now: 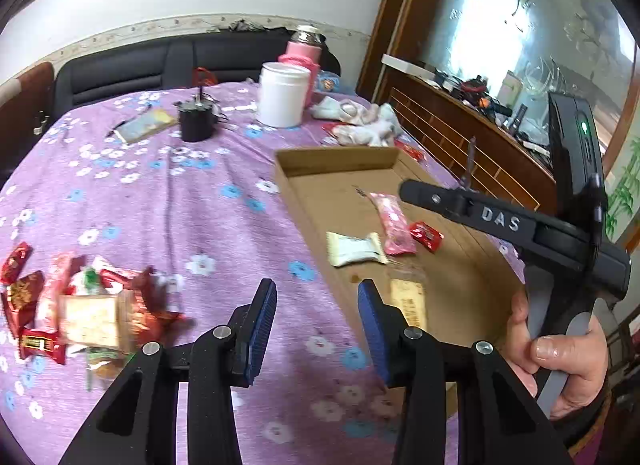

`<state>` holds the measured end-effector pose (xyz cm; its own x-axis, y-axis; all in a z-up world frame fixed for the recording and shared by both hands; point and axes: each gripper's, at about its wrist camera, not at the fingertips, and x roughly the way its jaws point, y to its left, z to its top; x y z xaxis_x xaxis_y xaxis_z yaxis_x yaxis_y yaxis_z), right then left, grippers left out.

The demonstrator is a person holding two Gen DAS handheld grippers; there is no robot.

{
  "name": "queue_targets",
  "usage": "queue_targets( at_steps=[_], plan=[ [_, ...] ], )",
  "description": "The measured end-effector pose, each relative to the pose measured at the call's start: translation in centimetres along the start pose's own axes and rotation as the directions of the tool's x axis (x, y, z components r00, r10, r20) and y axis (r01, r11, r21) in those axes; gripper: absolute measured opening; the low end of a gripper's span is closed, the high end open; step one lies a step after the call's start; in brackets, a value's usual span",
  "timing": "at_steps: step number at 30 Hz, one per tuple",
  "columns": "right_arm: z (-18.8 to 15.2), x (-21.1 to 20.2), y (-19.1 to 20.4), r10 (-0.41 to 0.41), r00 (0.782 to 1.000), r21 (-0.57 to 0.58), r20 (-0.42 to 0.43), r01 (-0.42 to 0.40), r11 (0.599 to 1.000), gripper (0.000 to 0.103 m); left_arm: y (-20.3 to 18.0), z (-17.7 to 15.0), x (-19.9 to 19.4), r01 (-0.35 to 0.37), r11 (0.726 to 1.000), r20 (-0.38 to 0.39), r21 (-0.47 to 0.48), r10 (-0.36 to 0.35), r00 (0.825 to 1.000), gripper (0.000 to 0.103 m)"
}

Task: Organize snacks
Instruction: 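Move both tools back to the pile and grasp the red-gold packet with the left tool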

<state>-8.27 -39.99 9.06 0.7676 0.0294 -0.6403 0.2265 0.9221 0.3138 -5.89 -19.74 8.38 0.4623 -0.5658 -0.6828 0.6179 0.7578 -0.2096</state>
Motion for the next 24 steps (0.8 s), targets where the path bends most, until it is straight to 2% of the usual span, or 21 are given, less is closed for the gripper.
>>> queue_targets(
  at_steps=[6,8,10,13,15,18,20,22,24],
  plan=[
    [-0.2,-0.4,1.5,0.037,0.999,-0.052,0.034,-0.036,0.998,0.038,3.5,0.5,-2.3,-0.053,0.998,0.055,-0.035,0.055,0.997,0.044],
    [-0.3,-0.6,2.1,0.052,0.998,-0.076,0.044,-0.049,0.996,0.038,5.4,0.6,-3.3,-0.083,0.995,0.075,-0.054,0.087,0.993,0.050],
    [-0.5,-0.7,2.8,0.076,0.996,-0.097,0.052,-0.070,0.993,0.040,7.4,0.7,-4.4,-0.131,0.989,0.102,-0.070,0.137,0.985,0.060],
    [-0.8,-0.6,3.7,0.093,0.994,-0.129,0.055,-0.085,0.988,0.042,11.2,0.7,-6.1,-0.231,0.968,0.132,-0.093,0.242,0.961,0.066],
    [-1.1,-0.5,4.2,0.104,0.993,-0.144,0.051,-0.095,0.985,0.043,14.0,0.5,-6.7,-0.291,0.949,0.122,-0.119,0.305,0.945,0.071],
    [-1.4,-0.3,4.8,0.113,0.993,-0.157,0.040,-0.105,0.982,0.043,18.6,-0.1,-7.2,-0.395,0.899,0.080,-0.190,0.415,0.906,0.071],
    [-1.6,0.0,5.3,0.119,0.993,-0.168,0.028,-0.113,0.979,0.043,21.3,-0.4,-7.1,-0.433,0.868,0.038,-0.244,0.455,0.890,0.071],
    [-1.8,0.1,5.7,0.118,0.993,-0.181,0.023,-0.112,0.977,0.043,23.6,-1.0,-6.6,-0.433,0.848,-0.011,-0.305,0.451,0.892,0.071],
    [-2.1,0.2,6.1,0.122,0.992,-0.195,0.015,-0.117,0.974,0.043,25.3,-1.7,-5.4,-0.384,0.848,-0.061,-0.364,0.390,0.919,0.071]
  ],
)
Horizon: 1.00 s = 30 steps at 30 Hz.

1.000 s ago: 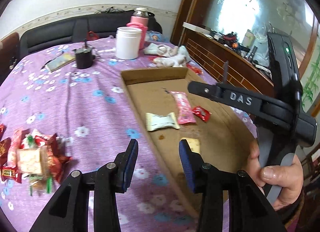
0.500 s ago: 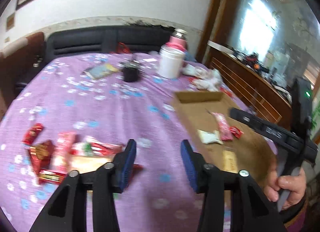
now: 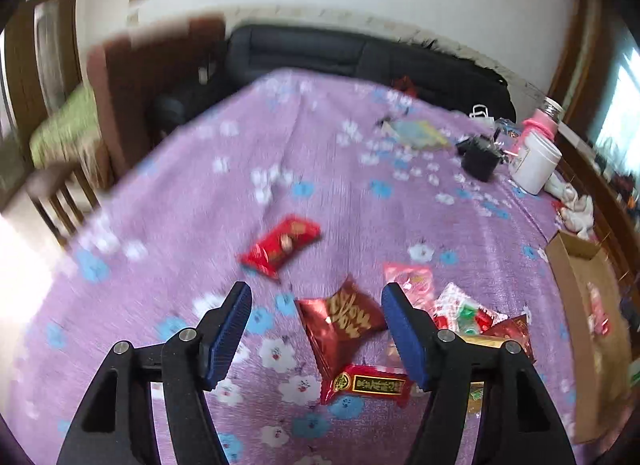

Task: Organize snacks
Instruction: 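Move both tools back to the pile and grasp the red-gold packet with the left tool, then grasp the long yellow biscuit bar with the right tool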

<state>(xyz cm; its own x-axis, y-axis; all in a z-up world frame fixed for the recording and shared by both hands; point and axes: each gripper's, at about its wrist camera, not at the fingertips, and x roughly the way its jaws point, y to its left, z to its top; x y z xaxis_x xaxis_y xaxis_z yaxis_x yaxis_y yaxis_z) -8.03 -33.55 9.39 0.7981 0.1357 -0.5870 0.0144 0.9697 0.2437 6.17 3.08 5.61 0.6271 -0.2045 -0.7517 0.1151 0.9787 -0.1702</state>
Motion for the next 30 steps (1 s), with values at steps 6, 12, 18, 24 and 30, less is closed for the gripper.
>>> queue_targets(
  at_steps=[6,12,18,24,30],
  plan=[
    [-0.2,0.2,1.0,0.022,1.000,-0.032,-0.004,-0.022,0.999,0.043,0.0,-0.7,3.7,0.058,0.997,-0.095,-0.043,-0.062,0.993,0.054],
    [-0.5,0.9,1.8,0.068,0.996,-0.007,-0.049,-0.068,0.998,0.043,-0.4,-0.6,3.2,0.093,0.996,-0.058,-0.008,-0.093,0.994,0.032],
    [-0.1,2.3,6.7,0.197,0.966,-0.001,-0.168,-0.200,0.980,0.043,1.2,-0.1,1.3,0.117,0.992,0.003,-0.034,-0.117,0.993,0.023],
    [0.3,6.6,15.2,0.252,0.909,-0.182,-0.332,-0.324,0.928,0.052,1.2,0.1,0.5,0.117,0.993,0.032,-0.026,-0.116,0.993,0.021],
    [0.5,12.9,17.2,0.217,0.879,-0.164,-0.425,-0.311,0.936,0.055,1.1,-0.1,0.9,0.108,0.994,0.018,-0.014,-0.108,0.994,0.021]
  ],
)
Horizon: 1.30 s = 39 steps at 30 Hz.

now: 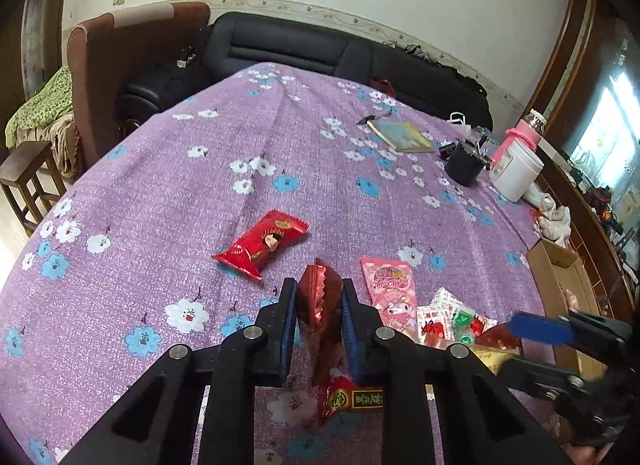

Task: Organize snacks
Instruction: 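Grasp the long yellow biscuit bar with the right tool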

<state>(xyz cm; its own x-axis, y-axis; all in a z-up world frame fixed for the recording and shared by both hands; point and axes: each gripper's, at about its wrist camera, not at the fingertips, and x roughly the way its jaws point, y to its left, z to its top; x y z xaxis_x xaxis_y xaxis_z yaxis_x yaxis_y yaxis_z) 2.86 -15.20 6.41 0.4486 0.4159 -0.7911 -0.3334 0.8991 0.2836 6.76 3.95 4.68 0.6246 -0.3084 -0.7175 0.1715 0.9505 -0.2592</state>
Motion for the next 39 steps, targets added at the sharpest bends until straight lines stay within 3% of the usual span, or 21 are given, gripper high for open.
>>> queue_targets(
  at_steps=[3,7,10,16,22,27,34,39],
  plan=[
    [-0.9,1.3,0.7,-0.024,0.998,-0.039,-0.054,0.022,0.999,0.055,0.2,0.1,0.4,0.000,1.000,-0.010,-0.007,0.000,1.000,0.021],
    [-3.0,1.5,3.4,-0.168,0.985,-0.201,-0.047,0.155,0.967,0.055,-0.1,0.1,0.7,-0.004,1.000,-0.011,0.001,0.004,1.000,0.021],
    [-4.5,1.5,3.9,-0.251,0.968,-0.228,-0.011,0.242,0.943,0.040,-0.3,0.0,0.7,-0.013,1.000,0.005,0.018,0.013,1.000,0.021],
    [-5.3,0.0,2.4,-0.194,0.978,-0.150,0.072,0.203,0.968,0.033,-1.1,-0.2,0.3,-0.032,0.998,0.047,0.051,0.030,0.998,0.021],
    [-4.2,-3.0,-0.4,-0.070,0.976,0.011,0.206,0.069,0.998,0.033,-1.8,-0.2,-0.6,-0.032,0.997,0.095,0.073,0.025,0.995,0.021],
    [-3.9,-4.1,-1.6,-0.076,0.965,0.074,0.250,0.059,0.996,0.033,-2.6,-0.5,-1.0,-0.080,0.991,0.140,0.106,0.065,0.988,0.021],
    [-4.1,-4.2,-2.3,-0.090,0.961,0.103,0.260,0.066,0.993,0.033,-5.1,-1.5,-2.9,-0.182,0.959,0.291,0.216,0.114,0.950,0.021],
    [-4.0,-4.5,-2.5,-0.097,0.957,0.113,0.275,0.068,0.991,0.033,-5.7,-1.7,-2.9,-0.210,0.945,0.314,0.250,0.126,0.941,0.021]
  ],
)
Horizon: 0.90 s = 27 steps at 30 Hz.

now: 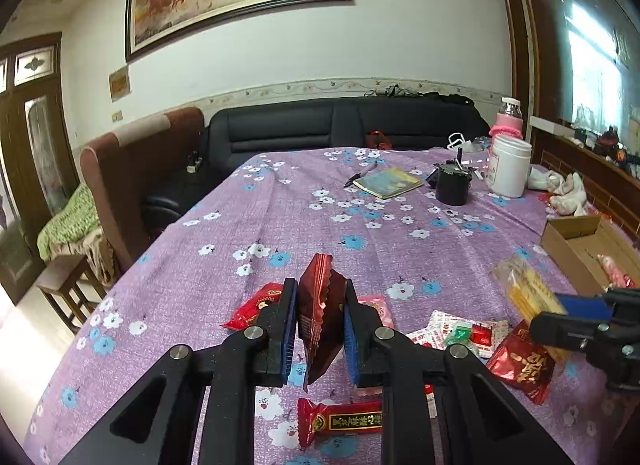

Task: Organize snacks
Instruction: 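Grasp the long yellow biscuit bar with the right tool, then carry the red-gold packet with the left tool while the right tool drops the biscuit bar into the box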

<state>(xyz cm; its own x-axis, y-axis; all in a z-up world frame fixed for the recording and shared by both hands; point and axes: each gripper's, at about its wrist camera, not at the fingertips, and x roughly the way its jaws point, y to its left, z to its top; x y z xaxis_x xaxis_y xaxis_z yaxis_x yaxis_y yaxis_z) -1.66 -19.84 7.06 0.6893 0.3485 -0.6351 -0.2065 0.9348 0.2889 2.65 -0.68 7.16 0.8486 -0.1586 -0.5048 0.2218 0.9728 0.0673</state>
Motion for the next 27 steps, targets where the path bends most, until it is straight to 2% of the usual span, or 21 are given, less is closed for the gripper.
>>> queue_targets(
  at_steps=[22,27],
  plan=[
    [0.2,-0.3,-0.4,0.001,1.000,0.020,0.019,-0.001,1.000,0.033,-1.4,-0.1,-0.8,-0.048,0.997,0.055,0.061,0.044,0.997,0.021],
    [0.6,-1.2,-0.8,-0.005,0.999,0.038,0.041,0.003,0.999,0.033,-1.0,0.0,-1.5,-0.024,0.999,0.075,0.040,0.021,0.997,0.021]
  ],
)
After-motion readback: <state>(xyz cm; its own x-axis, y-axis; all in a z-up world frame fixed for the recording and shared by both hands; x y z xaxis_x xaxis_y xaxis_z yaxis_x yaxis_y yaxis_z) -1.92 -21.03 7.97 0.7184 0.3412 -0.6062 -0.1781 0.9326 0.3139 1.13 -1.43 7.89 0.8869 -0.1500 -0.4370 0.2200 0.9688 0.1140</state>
